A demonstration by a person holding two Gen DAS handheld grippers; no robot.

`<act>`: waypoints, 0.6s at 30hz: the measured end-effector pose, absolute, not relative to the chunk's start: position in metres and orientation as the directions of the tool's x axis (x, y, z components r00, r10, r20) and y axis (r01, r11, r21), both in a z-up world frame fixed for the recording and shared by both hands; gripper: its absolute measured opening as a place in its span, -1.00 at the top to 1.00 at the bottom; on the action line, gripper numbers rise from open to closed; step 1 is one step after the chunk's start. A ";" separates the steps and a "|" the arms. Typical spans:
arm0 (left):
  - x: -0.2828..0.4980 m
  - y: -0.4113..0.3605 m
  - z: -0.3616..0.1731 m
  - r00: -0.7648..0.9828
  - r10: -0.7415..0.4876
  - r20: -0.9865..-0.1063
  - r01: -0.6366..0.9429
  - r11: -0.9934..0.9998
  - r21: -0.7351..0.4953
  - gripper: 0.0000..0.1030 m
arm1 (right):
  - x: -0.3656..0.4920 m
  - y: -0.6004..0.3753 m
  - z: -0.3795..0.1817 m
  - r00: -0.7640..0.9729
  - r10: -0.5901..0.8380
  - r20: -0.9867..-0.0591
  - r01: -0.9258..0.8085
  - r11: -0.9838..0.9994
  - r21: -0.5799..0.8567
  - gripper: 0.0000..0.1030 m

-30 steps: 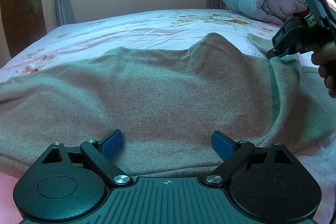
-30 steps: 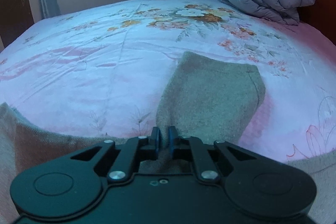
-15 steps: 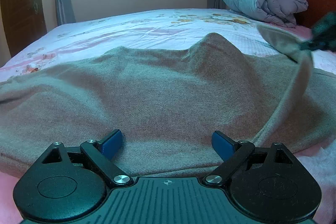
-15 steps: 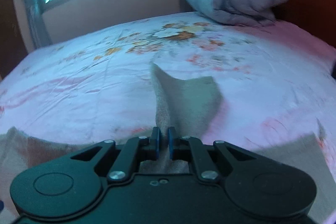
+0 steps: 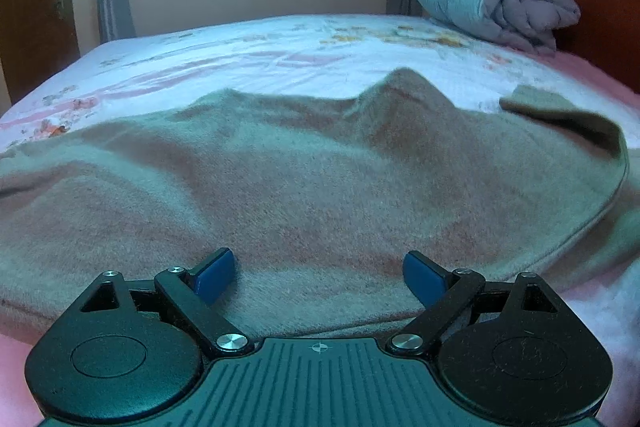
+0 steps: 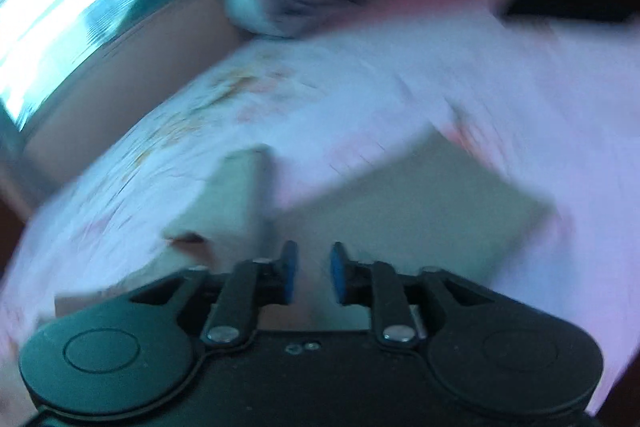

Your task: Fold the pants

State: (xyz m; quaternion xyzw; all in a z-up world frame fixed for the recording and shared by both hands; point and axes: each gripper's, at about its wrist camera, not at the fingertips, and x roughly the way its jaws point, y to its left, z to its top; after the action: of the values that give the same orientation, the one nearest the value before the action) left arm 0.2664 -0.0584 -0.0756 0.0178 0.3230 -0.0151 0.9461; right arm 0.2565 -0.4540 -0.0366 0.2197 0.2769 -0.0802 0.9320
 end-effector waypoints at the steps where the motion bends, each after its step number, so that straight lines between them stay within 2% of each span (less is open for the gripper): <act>1: 0.265 -0.058 -0.074 0.794 -0.012 -0.608 0.040 0.999 0.032 -0.71 | 0.264 -0.443 -0.029 0.835 -0.008 -0.550 0.214 0.925 0.313 0.63; 5: 0.264 -0.033 -0.062 0.804 0.068 -0.590 -0.057 0.998 0.037 -0.63 | 0.298 -0.390 -0.009 0.851 0.007 -0.526 0.014 0.999 0.035 0.65; 9: 0.277 0.022 -0.062 0.772 0.198 -0.603 -0.205 0.977 0.058 -0.63 | 0.340 -0.354 -0.015 0.830 0.007 -0.558 -0.105 0.984 -0.145 0.68; 15: 0.293 0.038 -0.073 0.741 0.222 -0.633 -0.205 0.974 0.102 -0.66 | 0.387 -0.312 -0.048 0.750 -0.083 -0.657 -0.218 0.906 -0.363 0.46; 17: 0.293 0.039 -0.076 0.745 0.226 -0.628 -0.215 0.972 0.095 -0.67 | 0.395 -0.309 -0.055 0.740 -0.118 -0.662 -0.220 0.888 -0.404 0.61; 18: 0.292 0.038 -0.077 0.746 0.229 -0.625 -0.217 0.971 0.097 -0.67 | 0.396 -0.313 -0.055 0.739 -0.116 -0.664 -0.209 0.897 -0.389 0.94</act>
State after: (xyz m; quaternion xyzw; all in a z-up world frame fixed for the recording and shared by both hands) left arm 0.2924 0.0380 -0.0772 0.0091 0.3355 0.1192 0.9344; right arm 0.3959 -0.3131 -0.0554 -0.2254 0.3606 0.0258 0.9047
